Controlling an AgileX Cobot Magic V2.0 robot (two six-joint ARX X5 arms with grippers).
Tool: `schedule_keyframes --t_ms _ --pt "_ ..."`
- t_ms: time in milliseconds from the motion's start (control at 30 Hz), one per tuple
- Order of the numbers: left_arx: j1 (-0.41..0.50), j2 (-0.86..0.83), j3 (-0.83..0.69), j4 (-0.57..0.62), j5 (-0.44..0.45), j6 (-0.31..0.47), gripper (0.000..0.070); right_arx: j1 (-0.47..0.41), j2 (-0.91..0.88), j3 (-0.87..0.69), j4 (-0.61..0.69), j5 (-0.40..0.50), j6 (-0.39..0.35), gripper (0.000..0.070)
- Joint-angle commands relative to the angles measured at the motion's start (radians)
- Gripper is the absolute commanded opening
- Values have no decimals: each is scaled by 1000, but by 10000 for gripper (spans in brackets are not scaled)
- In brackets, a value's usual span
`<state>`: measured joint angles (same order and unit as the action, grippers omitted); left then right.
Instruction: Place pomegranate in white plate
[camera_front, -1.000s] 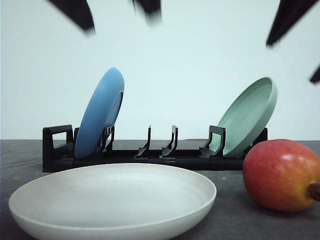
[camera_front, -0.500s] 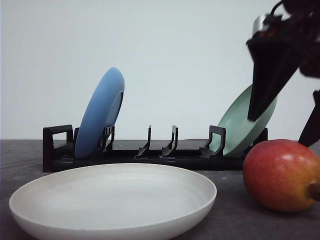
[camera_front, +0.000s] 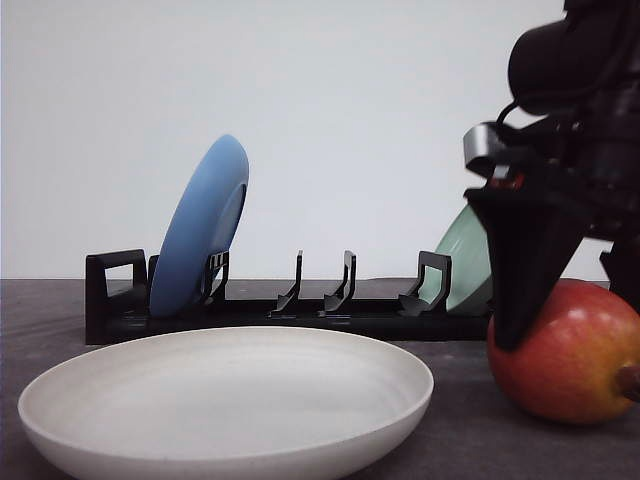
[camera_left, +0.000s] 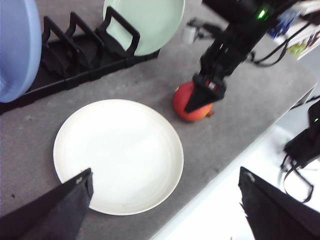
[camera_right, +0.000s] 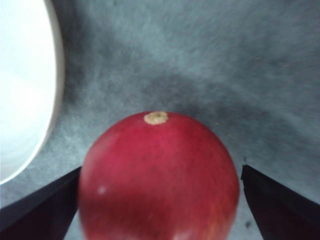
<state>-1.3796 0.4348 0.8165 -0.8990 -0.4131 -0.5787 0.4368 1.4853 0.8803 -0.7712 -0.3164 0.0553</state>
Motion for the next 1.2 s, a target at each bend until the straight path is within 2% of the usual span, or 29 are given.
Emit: schedule_keyframes --t_ms 0,67,167,267,367,567,767,933,1167 --pt "-16 -4 5 2 2 -17 555 11 26 18 6 4 -14 629" --pt "-16 -15 5 2 2 -16 555 17 35 18 6 6 -14 582" --pt "-16 -22 5 1 -6 -16 555 25 37 19 8 11 -9 454" --pt "-16 -24 5 2 -19 -10 555 32 42 40 0 10 21 448" --pt "-16 -24 5 2 -24 -10 555 76 70 108 -41 11 33 448" --pt "-16 -24 5 2 -24 -10 555 217 158 327 -128 30 72 449" --pt "-16 -24 5 0 -24 -10 555 341 249 494 -135 35 76 449" --pt "-16 -24 5 -3 -24 -10 555 403 300 518 -84 40 76 450" --pt "-16 -24 5 -3 -24 -10 555 443 371 518 -69 63 76 451"
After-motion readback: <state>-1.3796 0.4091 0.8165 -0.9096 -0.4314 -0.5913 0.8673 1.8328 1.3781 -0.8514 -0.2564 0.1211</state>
